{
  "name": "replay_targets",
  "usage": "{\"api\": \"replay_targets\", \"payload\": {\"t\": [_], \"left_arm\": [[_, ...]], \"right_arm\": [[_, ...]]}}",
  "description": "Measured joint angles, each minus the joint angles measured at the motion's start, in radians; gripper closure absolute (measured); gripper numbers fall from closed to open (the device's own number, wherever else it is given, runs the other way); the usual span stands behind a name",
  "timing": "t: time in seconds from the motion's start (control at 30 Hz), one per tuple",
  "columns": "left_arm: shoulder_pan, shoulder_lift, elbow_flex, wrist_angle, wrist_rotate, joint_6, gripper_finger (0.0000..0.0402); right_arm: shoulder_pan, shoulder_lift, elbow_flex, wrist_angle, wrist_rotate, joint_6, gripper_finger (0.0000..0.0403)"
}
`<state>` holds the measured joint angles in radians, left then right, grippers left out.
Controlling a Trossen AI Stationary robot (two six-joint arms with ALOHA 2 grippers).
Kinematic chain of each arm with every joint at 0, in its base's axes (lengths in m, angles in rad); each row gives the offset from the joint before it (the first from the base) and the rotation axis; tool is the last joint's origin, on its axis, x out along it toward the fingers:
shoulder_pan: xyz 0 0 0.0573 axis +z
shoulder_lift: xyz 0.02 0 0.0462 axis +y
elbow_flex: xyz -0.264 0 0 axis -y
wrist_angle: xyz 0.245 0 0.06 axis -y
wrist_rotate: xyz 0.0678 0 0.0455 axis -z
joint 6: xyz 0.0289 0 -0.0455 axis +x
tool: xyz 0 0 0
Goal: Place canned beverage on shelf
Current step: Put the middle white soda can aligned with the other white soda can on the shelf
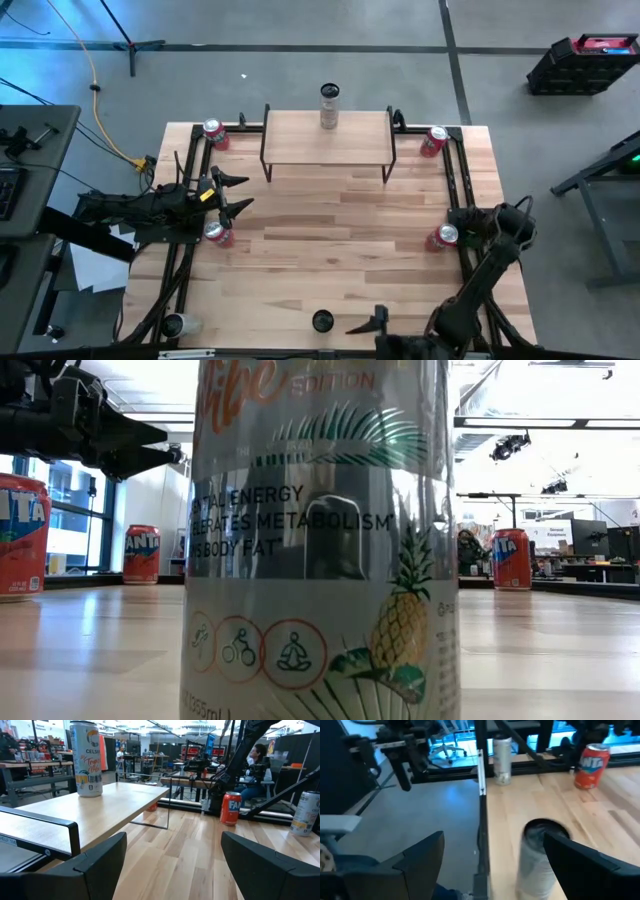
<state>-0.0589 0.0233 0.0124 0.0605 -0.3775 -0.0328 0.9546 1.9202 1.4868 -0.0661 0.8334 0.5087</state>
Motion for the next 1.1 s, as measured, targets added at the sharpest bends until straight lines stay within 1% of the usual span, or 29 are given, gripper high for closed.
{"api": "replay_targets", "payload": {"t": [0.13,0.17,0.23,0.43,0.53,0.67,0.8,0.87,1.1], "left_arm": [[0.000,0.000,0.000,0.000,0.000,0.000,0.0088],[0.000,0.000,0.000,0.000,0.000,0.000,0.0088],[0.000,0.000,0.000,0.000,0.000,0.000,0.0088],[0.000,0.000,0.000,0.000,0.000,0.000,0.0088],[0.000,0.000,0.000,0.000,0.000,0.000,0.0088],[0.000,0.000,0.000,0.000,0.000,0.000,0.0088],[0.000,0.000,0.000,0.000,0.000,0.000,0.0088],[0.000,0.000,0.000,0.000,0.000,0.000,0.0088],[0.000,0.000,0.000,0.000,0.000,0.000,0.0088]], "right_arm": [[-0.010,0.045,0.000,0.016,0.023,-0.018,0.0077],[-0.013,0.054,0.000,0.015,0.048,-0.007,0.0077],[-0.015,0.070,0.000,0.015,0.142,0.054,0.0077],[0.003,0.119,0.000,0.032,0.277,0.067,0.0077],[0.002,0.155,0.000,0.079,0.307,0.064,0.0077],[-0.009,0.206,0.000,0.195,0.328,0.013,0.0077],[-0.007,0.240,0.000,0.230,0.436,0.003,0.0077],[-0.007,0.242,0.000,0.234,0.446,0.009,0.0077],[-0.029,0.242,0.000,0.240,0.391,0.038,0.0077]]}}
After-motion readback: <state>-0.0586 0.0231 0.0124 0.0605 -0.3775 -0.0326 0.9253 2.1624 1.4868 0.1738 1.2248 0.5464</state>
